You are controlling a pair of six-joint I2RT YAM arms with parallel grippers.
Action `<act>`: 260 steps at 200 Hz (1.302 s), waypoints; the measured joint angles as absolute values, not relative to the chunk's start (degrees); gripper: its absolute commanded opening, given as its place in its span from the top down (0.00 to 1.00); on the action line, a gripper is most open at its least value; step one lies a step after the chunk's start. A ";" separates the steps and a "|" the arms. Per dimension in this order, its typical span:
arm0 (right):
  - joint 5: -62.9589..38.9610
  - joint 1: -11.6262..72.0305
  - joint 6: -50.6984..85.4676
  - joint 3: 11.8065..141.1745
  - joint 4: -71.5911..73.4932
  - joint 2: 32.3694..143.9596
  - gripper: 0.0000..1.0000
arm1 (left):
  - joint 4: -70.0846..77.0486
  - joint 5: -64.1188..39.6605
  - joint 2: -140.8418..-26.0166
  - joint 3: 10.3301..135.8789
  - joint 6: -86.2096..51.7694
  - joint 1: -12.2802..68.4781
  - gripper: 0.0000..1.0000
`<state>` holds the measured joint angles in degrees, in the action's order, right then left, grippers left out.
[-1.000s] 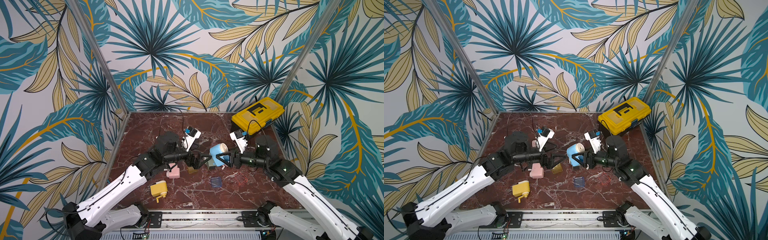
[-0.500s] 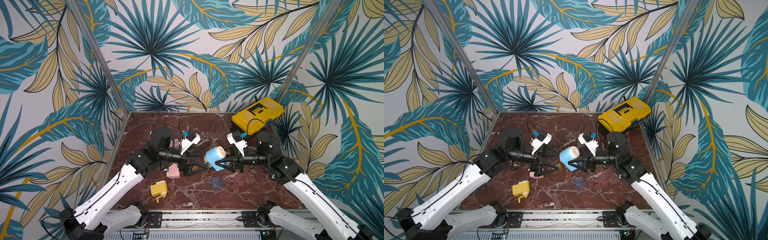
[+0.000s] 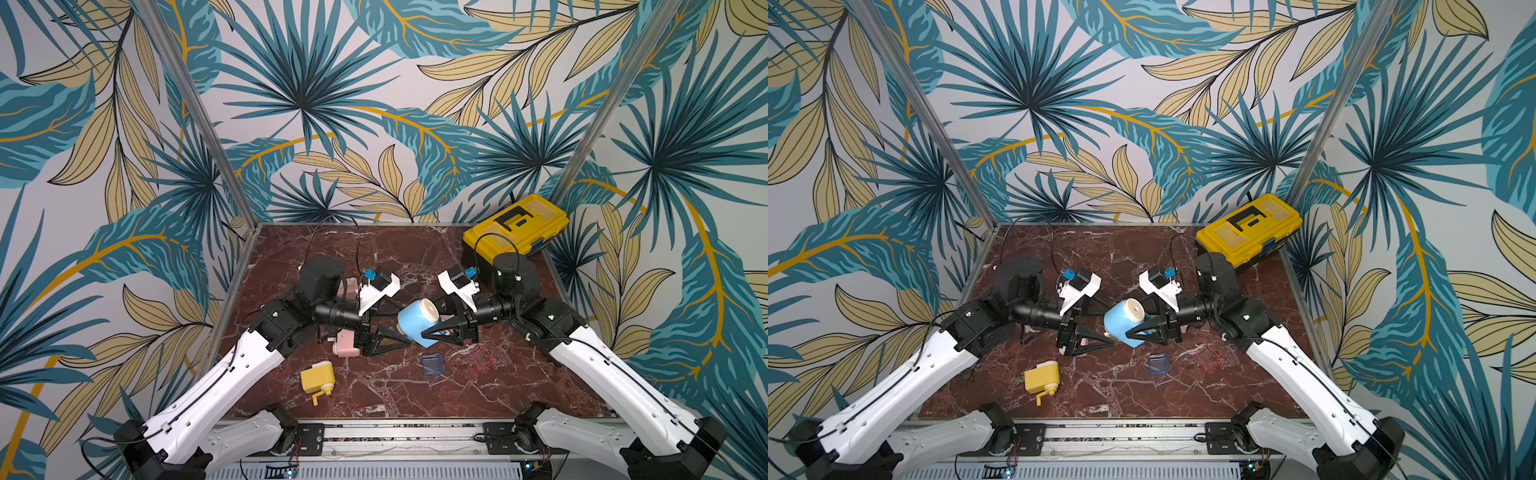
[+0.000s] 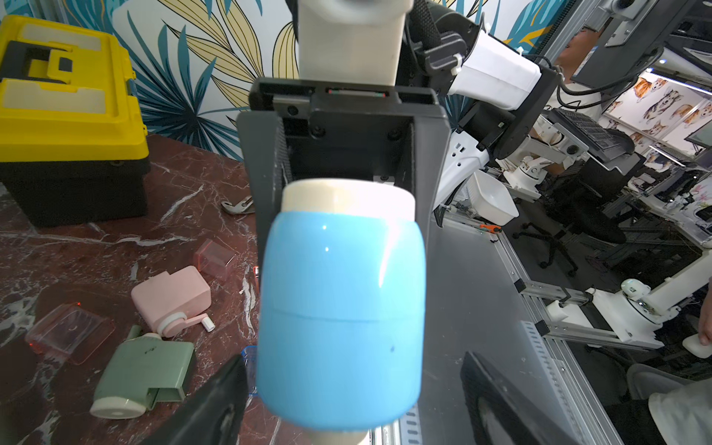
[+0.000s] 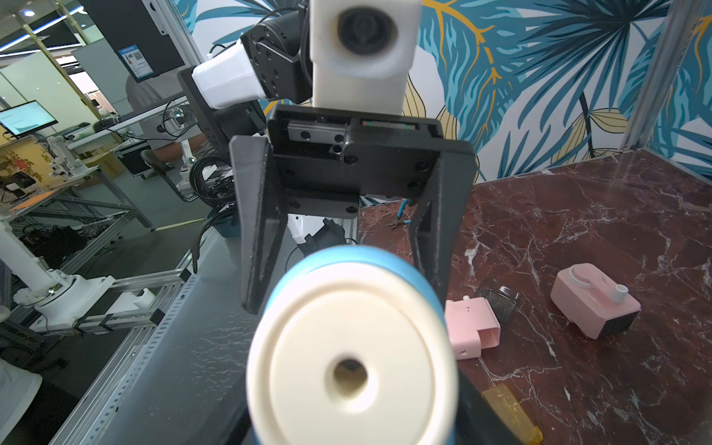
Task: Put the tray back into the pencil sharpener
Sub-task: Pick up the pencil sharpener from the center of the board.
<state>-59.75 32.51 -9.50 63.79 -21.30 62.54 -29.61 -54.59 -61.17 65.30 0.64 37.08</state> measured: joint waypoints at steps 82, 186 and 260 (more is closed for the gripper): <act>-60.58 33.82 -10.33 64.03 -19.44 65.23 0.86 | -30.00 -54.96 -61.30 65.30 1.13 37.01 0.25; -61.36 34.57 -10.11 64.97 -18.72 67.57 0.85 | -31.33 -54.00 -61.54 65.30 1.87 36.12 0.42; -60.45 34.87 -9.63 65.49 -19.59 68.12 0.44 | -32.14 -54.19 -61.78 65.30 3.01 35.86 0.81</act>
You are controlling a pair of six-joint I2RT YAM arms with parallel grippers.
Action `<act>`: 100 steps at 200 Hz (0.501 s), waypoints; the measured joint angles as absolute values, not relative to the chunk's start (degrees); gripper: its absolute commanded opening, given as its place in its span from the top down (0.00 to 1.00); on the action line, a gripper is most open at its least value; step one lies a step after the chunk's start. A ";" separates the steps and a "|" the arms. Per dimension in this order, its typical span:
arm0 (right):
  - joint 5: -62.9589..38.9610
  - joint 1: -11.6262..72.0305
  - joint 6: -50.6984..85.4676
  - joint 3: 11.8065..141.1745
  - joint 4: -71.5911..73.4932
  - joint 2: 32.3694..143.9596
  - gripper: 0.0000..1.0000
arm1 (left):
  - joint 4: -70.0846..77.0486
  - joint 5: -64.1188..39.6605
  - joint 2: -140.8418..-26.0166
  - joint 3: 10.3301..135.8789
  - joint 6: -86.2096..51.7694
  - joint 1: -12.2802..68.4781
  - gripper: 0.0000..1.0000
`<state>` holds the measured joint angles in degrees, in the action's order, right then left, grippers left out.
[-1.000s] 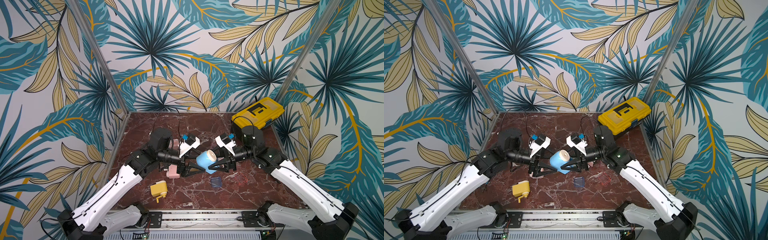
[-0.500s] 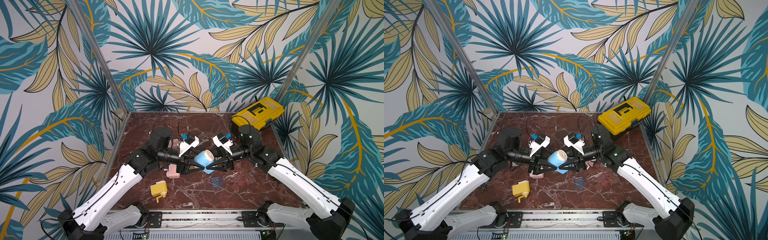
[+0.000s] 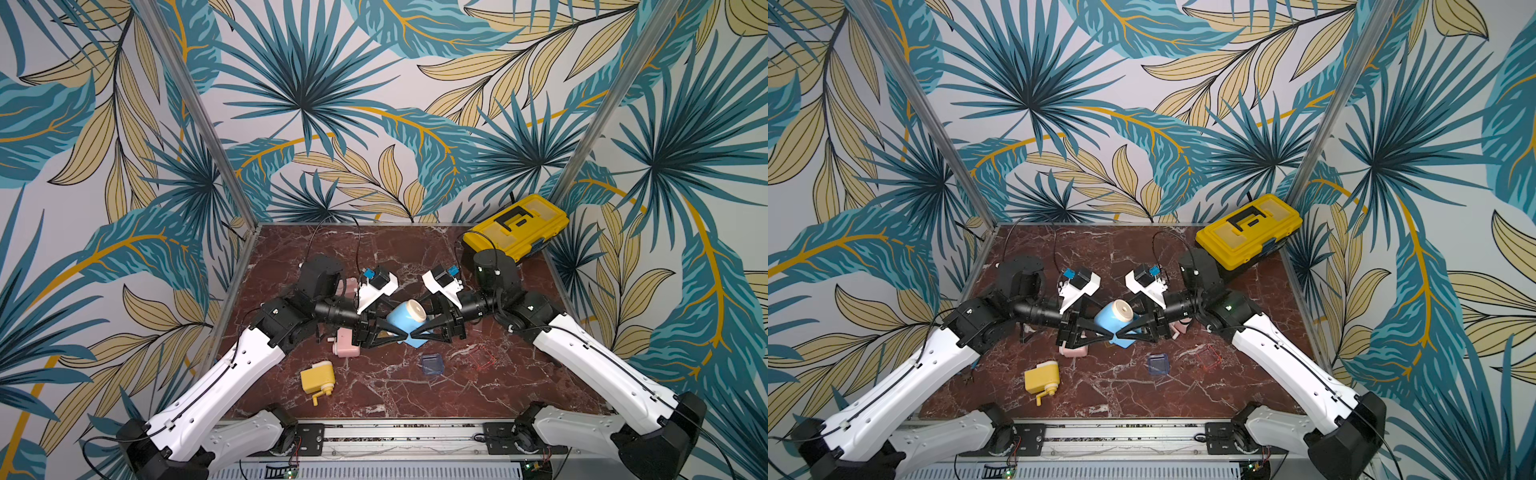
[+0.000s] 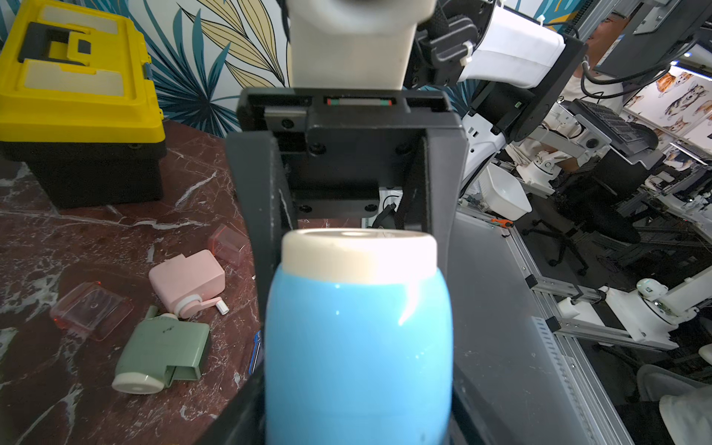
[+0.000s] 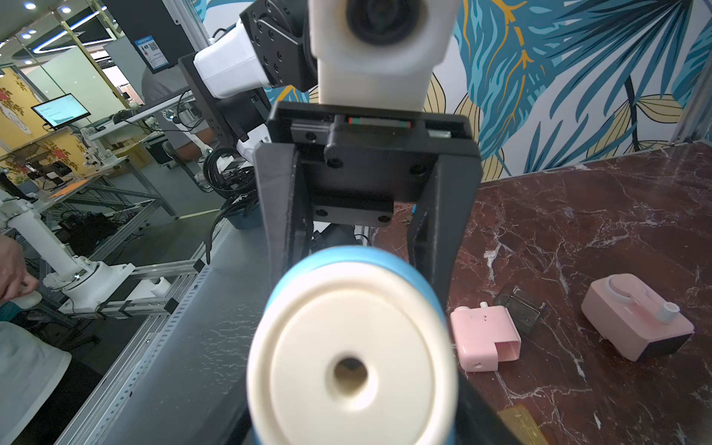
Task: Put the tray back into the pencil sharpener
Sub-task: Pick up the pencil sharpener from the center of the board.
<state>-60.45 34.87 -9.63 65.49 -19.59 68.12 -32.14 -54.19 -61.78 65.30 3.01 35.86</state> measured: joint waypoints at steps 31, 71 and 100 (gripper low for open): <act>-59.22 34.94 -9.26 66.67 -20.34 68.93 0.23 | -32.29 -53.76 -61.80 65.30 3.25 35.66 0.99; -55.53 35.31 -7.22 67.55 -18.94 69.04 0.10 | -32.40 -52.73 -61.82 64.79 4.05 36.27 1.00; -51.77 35.33 -4.67 67.96 -17.32 68.66 0.04 | -32.38 -50.98 -61.52 63.44 4.54 36.47 1.00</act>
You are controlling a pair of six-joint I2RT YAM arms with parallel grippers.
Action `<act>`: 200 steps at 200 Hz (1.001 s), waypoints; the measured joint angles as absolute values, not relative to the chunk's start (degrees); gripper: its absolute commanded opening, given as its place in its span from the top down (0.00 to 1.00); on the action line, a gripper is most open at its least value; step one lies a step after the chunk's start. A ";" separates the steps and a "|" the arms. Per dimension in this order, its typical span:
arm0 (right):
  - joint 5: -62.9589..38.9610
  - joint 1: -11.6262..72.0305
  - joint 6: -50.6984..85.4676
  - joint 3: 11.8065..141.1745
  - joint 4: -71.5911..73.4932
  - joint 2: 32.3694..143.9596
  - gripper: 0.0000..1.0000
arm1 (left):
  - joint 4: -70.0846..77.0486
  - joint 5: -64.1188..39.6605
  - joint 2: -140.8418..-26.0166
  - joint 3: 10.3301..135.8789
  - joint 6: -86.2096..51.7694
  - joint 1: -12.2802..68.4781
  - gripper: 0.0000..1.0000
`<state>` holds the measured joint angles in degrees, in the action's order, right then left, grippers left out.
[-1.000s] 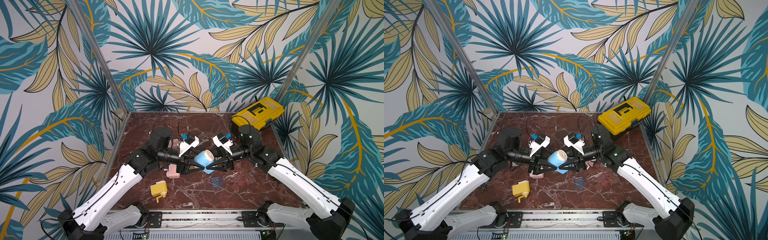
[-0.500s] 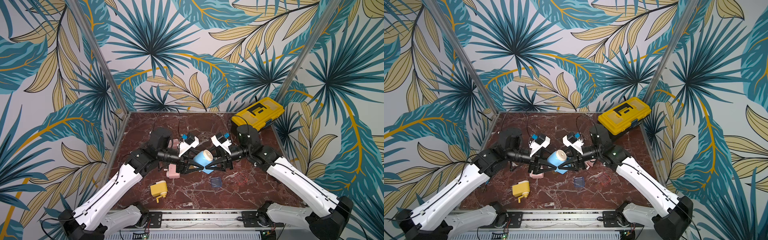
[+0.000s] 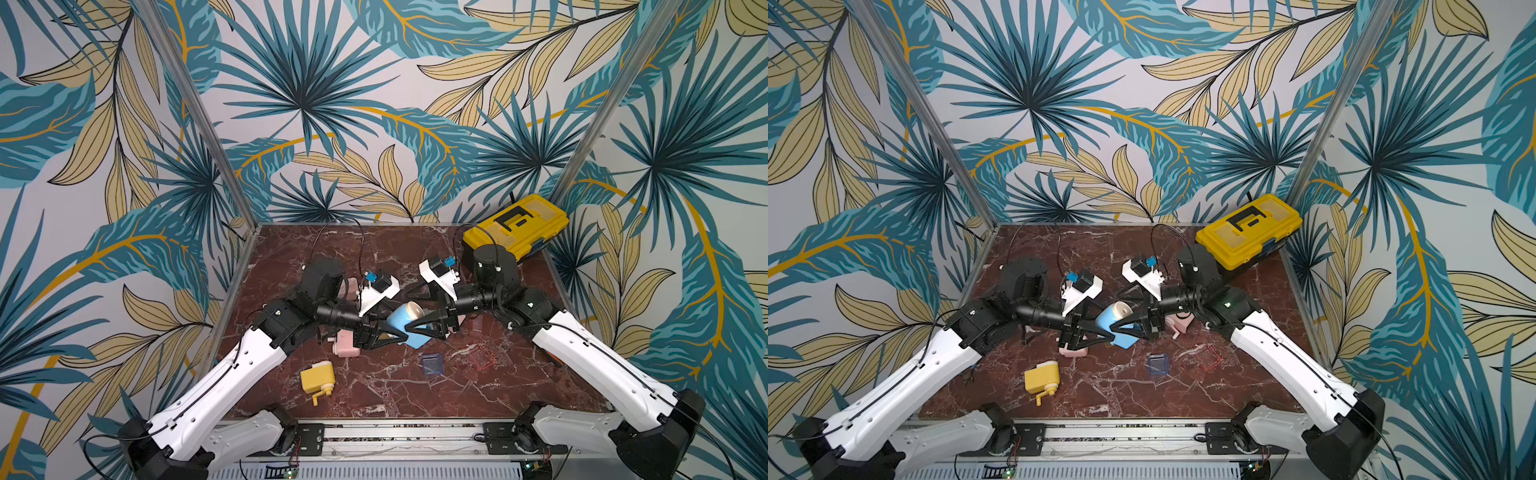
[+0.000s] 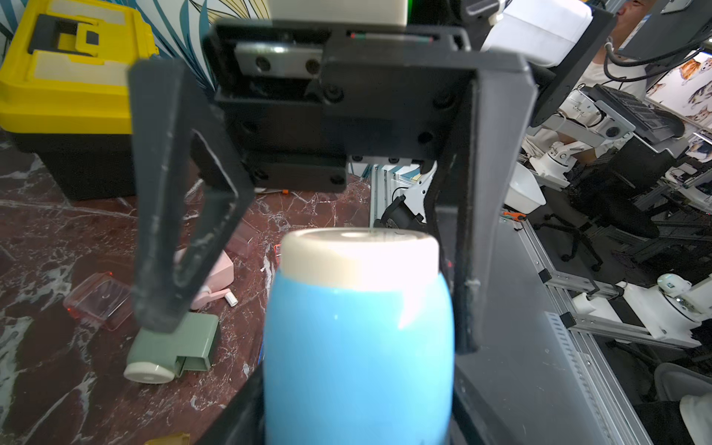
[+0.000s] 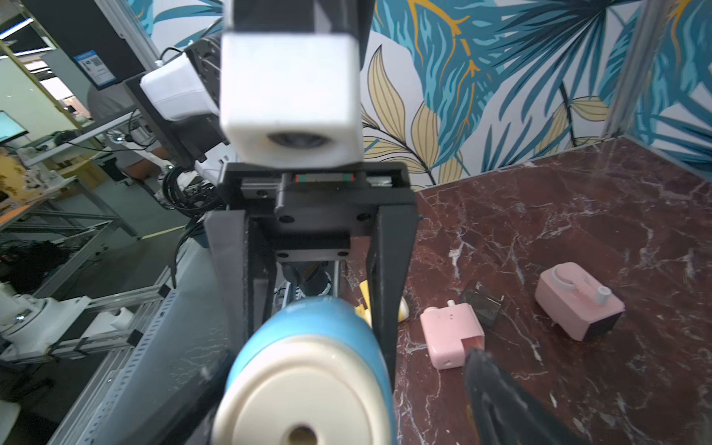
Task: Put the tray back into the pencil sharpener
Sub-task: Pick up the pencil sharpener from the center of the board, then place the pencil sharpener at the center of the board.
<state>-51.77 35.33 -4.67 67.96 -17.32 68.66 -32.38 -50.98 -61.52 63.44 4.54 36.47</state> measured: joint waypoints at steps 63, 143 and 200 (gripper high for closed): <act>-27.55 35.31 9.19 62.72 -17.30 54.46 0.15 | -33.04 -37.43 -59.27 54.46 8.32 38.13 1.00; 0.05 35.24 39.55 52.73 -42.96 51.44 0.25 | -33.78 -18.68 -70.87 50.89 19.29 49.04 1.00; -0.01 35.24 46.81 49.30 -45.52 51.62 0.30 | -33.76 -15.53 -81.47 50.89 23.07 52.64 1.00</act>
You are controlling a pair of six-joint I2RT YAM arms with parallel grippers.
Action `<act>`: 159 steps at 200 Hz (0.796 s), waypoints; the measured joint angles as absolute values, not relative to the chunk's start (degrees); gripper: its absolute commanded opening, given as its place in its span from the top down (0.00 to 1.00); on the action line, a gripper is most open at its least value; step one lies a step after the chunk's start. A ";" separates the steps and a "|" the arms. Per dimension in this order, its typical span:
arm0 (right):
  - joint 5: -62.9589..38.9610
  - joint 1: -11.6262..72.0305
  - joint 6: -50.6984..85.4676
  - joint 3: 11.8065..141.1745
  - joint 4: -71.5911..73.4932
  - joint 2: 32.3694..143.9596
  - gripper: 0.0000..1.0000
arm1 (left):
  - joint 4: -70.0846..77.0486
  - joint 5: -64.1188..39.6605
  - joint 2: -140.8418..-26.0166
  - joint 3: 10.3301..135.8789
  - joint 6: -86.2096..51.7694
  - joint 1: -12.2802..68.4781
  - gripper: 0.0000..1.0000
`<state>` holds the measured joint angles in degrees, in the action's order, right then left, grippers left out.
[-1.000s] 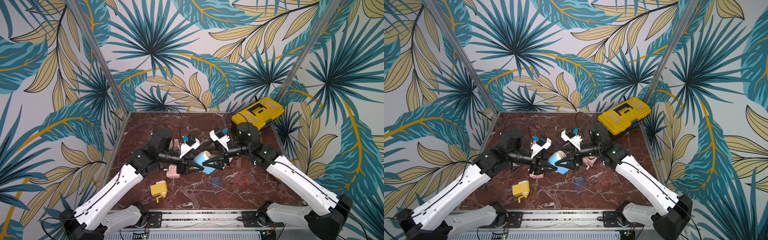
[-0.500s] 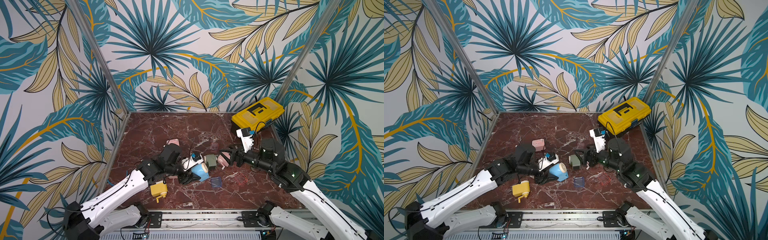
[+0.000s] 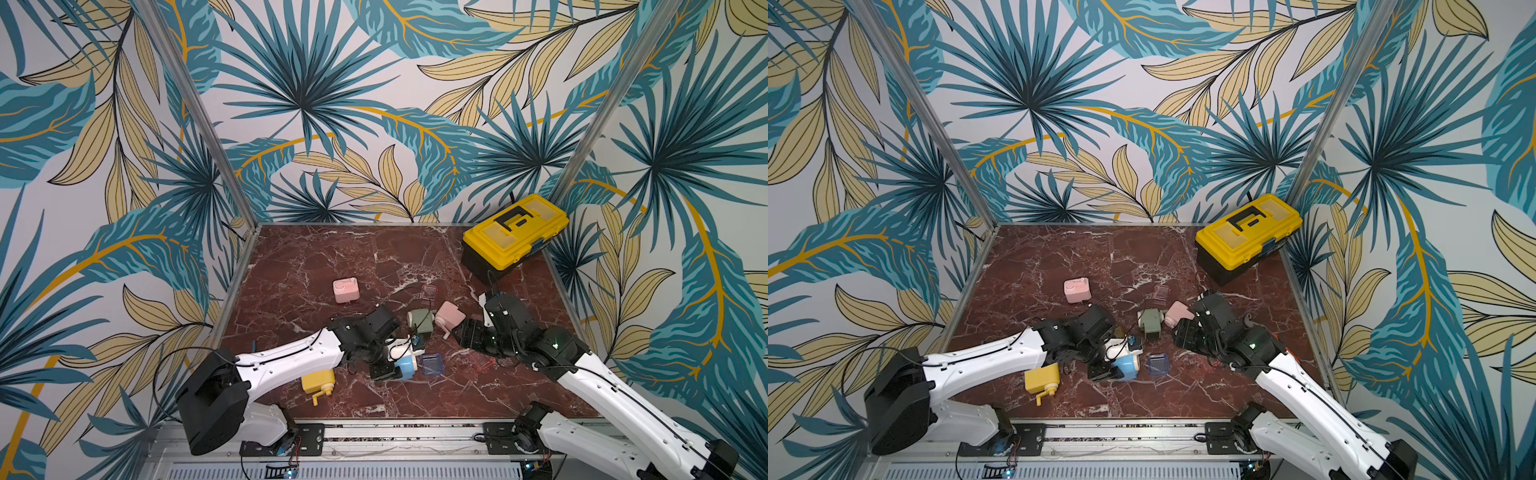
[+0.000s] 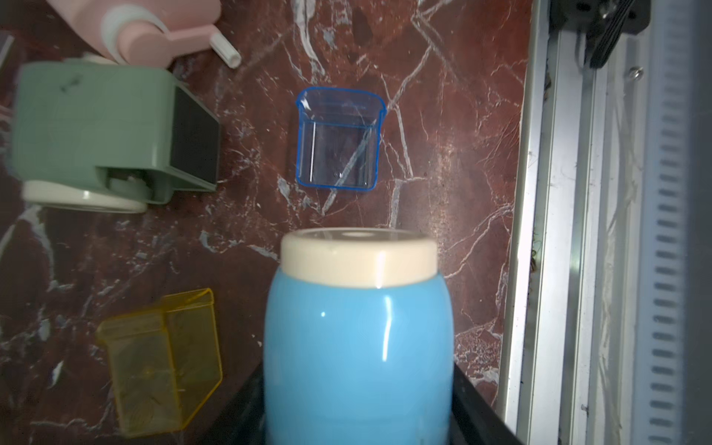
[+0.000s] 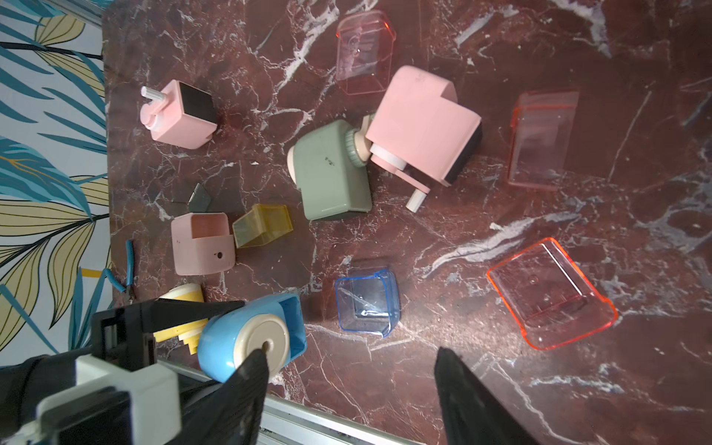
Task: Put the tray back into the pencil sharpener
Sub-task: Place the pencil sharpener at the center of the board.
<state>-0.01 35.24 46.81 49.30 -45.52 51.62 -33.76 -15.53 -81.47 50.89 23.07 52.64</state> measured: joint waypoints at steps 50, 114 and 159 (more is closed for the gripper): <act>-0.47 35.24 47.46 49.04 -45.52 52.18 0.30 | -33.56 -14.50 -85.73 50.98 24.73 52.95 0.96; -1.80 35.24 47.57 47.68 -45.28 54.02 0.30 | -31.31 -13.47 -86.26 51.05 25.12 52.95 0.67; -2.44 35.24 47.46 47.66 -45.06 54.61 0.27 | -30.50 -13.43 -86.39 51.03 25.12 53.06 0.45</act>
